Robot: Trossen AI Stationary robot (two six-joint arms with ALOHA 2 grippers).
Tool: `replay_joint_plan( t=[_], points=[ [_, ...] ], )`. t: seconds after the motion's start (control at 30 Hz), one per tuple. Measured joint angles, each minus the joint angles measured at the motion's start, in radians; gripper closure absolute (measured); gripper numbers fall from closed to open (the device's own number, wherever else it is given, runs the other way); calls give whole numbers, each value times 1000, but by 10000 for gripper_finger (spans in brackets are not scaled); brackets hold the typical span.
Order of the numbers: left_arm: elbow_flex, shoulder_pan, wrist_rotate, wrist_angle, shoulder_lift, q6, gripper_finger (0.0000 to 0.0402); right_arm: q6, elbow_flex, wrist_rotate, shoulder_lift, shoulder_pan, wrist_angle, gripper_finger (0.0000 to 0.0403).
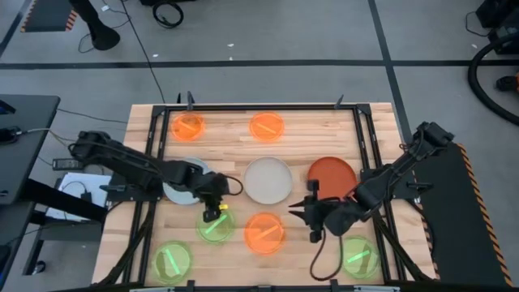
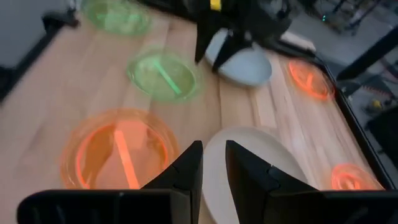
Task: Stack plastic plates
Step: Stack the top right green plate on top of the bottom left green plate
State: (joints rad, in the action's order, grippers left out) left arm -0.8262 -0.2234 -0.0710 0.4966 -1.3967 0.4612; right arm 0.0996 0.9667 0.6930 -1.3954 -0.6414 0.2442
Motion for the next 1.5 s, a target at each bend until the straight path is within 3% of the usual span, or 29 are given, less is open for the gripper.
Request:
replay_joint_plan(
  t=[0.2, 0.43, 0.83, 1.1, 1.5],
  points=[
    [-7, 29, -14, -26, -64, -57, 219, -73, -59, -1, 69, -11, -106, 324],
    [-7, 79, -109, -116, -143, -78, 219, -222, -59, -1, 150, 25, -213, 324],
    [-7, 17, -109, -49, -168, -92, 219, -210, -60, -6, 124, 88, -181, 324],
    [-5, 19, -11, 1, -168, -160, 219, -206, -60, -55, 111, 120, -176, 324],
    [16, 95, -97, 15, -199, -187, 226, -211, -60, -85, 105, 120, -177, 324]
  ],
)
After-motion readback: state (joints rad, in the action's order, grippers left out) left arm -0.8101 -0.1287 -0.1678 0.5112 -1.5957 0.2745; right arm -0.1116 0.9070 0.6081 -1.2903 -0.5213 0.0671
